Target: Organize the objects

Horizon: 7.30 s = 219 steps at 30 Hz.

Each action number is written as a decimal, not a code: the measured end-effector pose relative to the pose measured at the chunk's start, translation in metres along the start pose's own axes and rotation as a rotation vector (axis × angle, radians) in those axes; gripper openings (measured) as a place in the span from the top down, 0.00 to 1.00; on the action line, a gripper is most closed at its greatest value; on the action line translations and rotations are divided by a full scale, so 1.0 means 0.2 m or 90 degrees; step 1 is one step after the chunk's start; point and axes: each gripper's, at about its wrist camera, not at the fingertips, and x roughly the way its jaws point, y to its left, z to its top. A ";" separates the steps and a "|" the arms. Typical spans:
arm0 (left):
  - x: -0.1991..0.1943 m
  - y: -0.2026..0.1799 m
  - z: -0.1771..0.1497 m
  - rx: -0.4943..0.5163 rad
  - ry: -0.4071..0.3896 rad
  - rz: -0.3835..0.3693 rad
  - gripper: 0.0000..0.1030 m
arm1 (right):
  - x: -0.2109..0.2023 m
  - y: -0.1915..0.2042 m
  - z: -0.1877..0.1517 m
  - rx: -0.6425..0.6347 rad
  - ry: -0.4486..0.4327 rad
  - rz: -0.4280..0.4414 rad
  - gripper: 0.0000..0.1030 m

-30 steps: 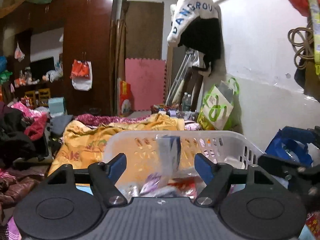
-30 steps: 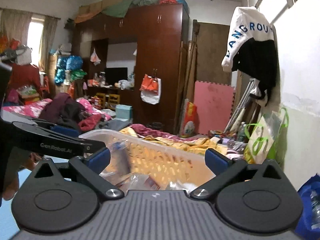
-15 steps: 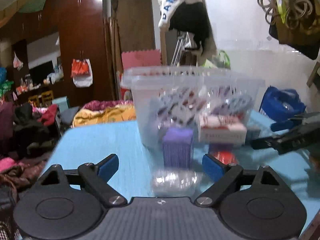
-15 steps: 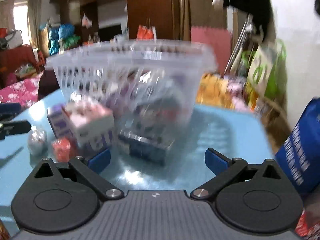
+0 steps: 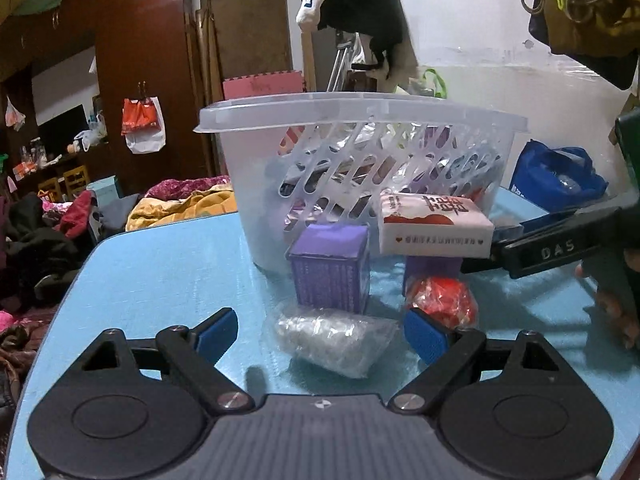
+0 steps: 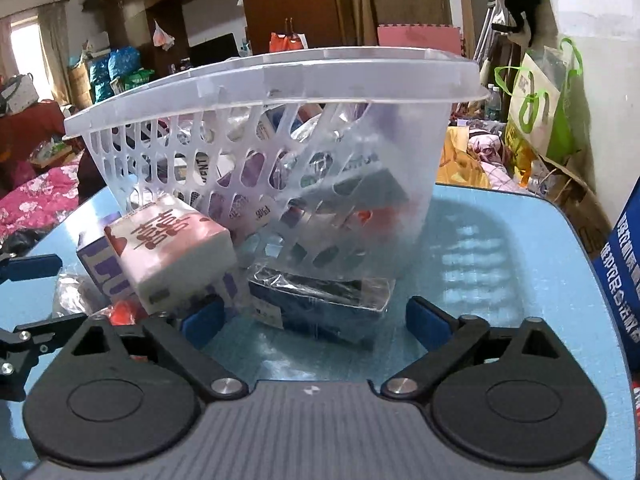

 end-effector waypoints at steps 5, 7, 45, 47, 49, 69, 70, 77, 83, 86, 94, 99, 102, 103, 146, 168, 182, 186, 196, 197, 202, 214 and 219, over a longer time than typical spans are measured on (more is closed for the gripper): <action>0.00 0.02 0.00 -0.015 -0.003 -0.023 0.35 | -0.01 0.01 0.01 -0.013 -0.001 -0.001 0.24; -0.01 0.03 0.01 -0.018 -0.005 -0.028 0.36 | -0.03 0.00 0.00 -0.011 -0.010 -0.007 0.27; -0.34 0.11 0.19 -0.064 -0.186 -0.076 0.37 | -0.56 0.06 -0.01 -0.023 -0.271 0.085 0.28; -0.36 0.13 0.33 -0.070 -0.200 -0.093 0.37 | -0.59 0.09 0.09 -0.041 -0.284 0.081 0.28; -0.33 0.12 0.50 -0.069 -0.202 -0.087 0.37 | -0.58 0.13 0.23 -0.062 -0.293 0.071 0.28; -0.04 0.06 0.56 -0.086 -0.143 -0.020 0.10 | -0.36 -0.05 0.27 -0.025 -0.221 0.055 0.00; -0.09 0.03 0.49 -0.071 -0.150 -0.026 0.07 | -0.38 -0.07 0.21 -0.014 -0.218 0.060 0.00; 0.01 -0.22 0.27 -0.007 -0.086 -0.073 0.07 | -0.35 -0.26 -0.01 0.069 -0.171 0.066 0.00; 0.16 -0.32 0.28 0.008 -0.042 -0.046 0.09 | -0.33 -0.35 -0.03 0.120 -0.165 0.074 0.00; 0.15 -0.34 0.26 0.022 -0.056 -0.015 0.27 | -0.33 -0.31 -0.04 0.095 -0.157 0.076 0.00; -0.08 -0.13 0.20 -0.041 -0.116 -0.035 0.27 | -0.27 0.00 -0.15 0.025 -0.107 0.159 0.00; -0.17 0.02 0.12 -0.072 -0.135 -0.003 0.27 | -0.16 0.22 -0.14 0.000 -0.050 0.184 0.04; -0.19 0.10 0.09 -0.094 -0.139 0.018 0.27 | -0.11 0.30 -0.12 -0.028 -0.033 0.171 0.21; -0.18 0.12 0.08 -0.099 -0.138 0.018 0.27 | -0.09 0.31 -0.11 -0.029 -0.022 0.173 0.33; 0.02 0.10 0.81 -0.123 -0.106 -0.017 0.27 | -0.39 0.22 0.52 -0.127 -0.230 0.048 0.52; -0.11 0.05 0.24 -0.083 -0.088 0.015 0.00 | -0.25 0.17 0.04 -0.077 -0.105 0.138 0.00; -0.03 0.14 0.09 -0.094 -0.066 -0.014 0.09 | 0.02 0.31 0.07 -0.128 -0.043 0.081 0.08; 0.01 0.10 0.08 -0.074 -0.046 -0.023 0.16 | 0.03 0.27 0.06 -0.133 -0.028 0.091 0.42; 0.09 -0.02 0.10 -0.028 -0.018 0.015 0.46 | -0.18 0.17 -0.07 -0.165 -0.075 0.063 0.45; 0.09 -0.02 0.10 -0.027 -0.022 0.013 0.54 | -0.19 0.17 -0.07 -0.163 -0.079 0.063 0.45; 0.04 0.04 0.09 -0.073 -0.054 -0.015 0.56 | -0.22 0.14 -0.08 -0.146 -0.104 0.075 0.45; -0.06 0.06 0.06 -0.081 -0.159 -0.037 0.56 | -0.25 0.12 -0.07 -0.129 -0.159 0.110 0.46; -0.16 0.00 0.04 -0.045 -0.227 -0.034 0.56 | -0.32 0.09 -0.09 -0.108 -0.200 0.147 0.46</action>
